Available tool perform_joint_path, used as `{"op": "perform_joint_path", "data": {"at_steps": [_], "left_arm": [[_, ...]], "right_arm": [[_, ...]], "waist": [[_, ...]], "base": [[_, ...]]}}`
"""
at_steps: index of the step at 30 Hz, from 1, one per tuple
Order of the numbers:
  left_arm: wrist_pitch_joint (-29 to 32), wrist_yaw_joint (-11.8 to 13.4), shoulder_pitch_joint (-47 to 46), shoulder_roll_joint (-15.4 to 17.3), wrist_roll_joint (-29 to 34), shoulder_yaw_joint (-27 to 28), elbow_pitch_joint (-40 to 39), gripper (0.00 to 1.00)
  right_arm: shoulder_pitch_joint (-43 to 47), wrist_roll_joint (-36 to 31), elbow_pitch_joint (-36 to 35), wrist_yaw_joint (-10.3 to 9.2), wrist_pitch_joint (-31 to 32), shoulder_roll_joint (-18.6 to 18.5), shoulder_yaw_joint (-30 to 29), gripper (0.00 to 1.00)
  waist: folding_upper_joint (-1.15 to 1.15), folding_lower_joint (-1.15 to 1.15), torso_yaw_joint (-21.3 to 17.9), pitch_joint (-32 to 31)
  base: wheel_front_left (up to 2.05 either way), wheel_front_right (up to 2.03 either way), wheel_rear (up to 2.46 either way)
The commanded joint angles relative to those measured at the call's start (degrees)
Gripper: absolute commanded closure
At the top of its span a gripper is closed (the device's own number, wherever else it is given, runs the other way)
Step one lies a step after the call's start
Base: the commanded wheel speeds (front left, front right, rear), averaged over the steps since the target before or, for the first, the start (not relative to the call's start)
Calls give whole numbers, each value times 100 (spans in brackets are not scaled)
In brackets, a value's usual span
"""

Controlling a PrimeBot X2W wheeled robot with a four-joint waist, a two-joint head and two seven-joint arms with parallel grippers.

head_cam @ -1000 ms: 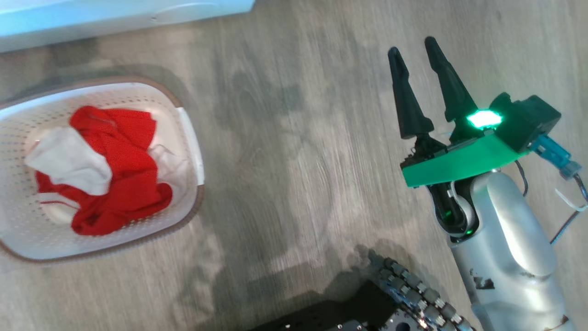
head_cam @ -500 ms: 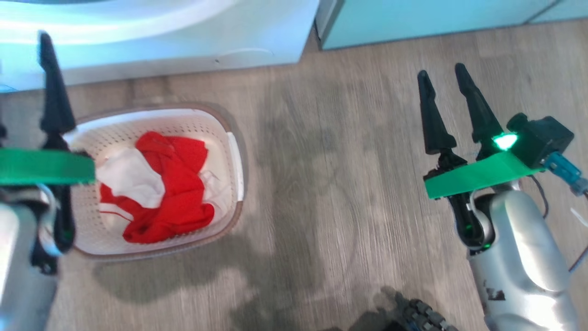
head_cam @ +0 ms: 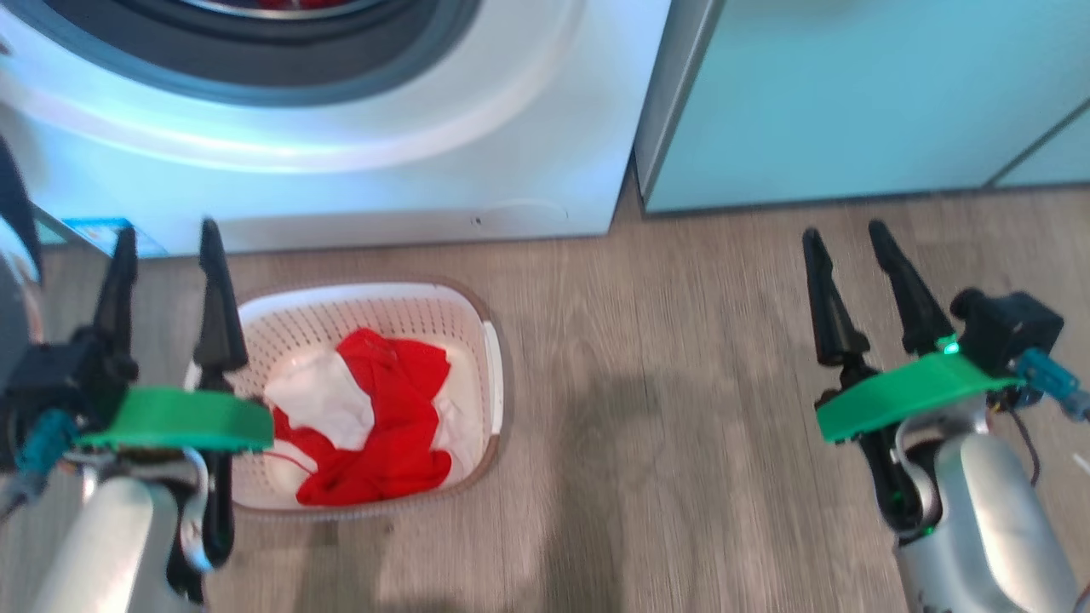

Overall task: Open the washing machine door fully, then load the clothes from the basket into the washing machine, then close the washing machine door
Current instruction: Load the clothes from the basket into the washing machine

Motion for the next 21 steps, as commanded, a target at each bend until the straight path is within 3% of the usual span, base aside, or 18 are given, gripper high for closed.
{"op": "perform_joint_path", "data": {"at_steps": [1, 11, 21], "left_arm": [[-29, -10, -13, 72, 75, 261, -129, 0], [-30, -174, 727, -50, 325, 181, -35, 0], [-12, -349, 1125, 103, 335, 125, 38, 0]], "right_arm": [[67, -41, -222, 0, 32, 7, 113, 0], [714, -124, -422, 0, 311, 7, -31, 0], [1291, -188, -838, 0, 592, 7, -184, 0]], "waist": [[0, 1, 84, -338], [0, 1, 190, -1066], [0, 1, 226, -1533]], "base": [[0, 0, 0], [0, 0, 0], [0, 0, 0]]}}
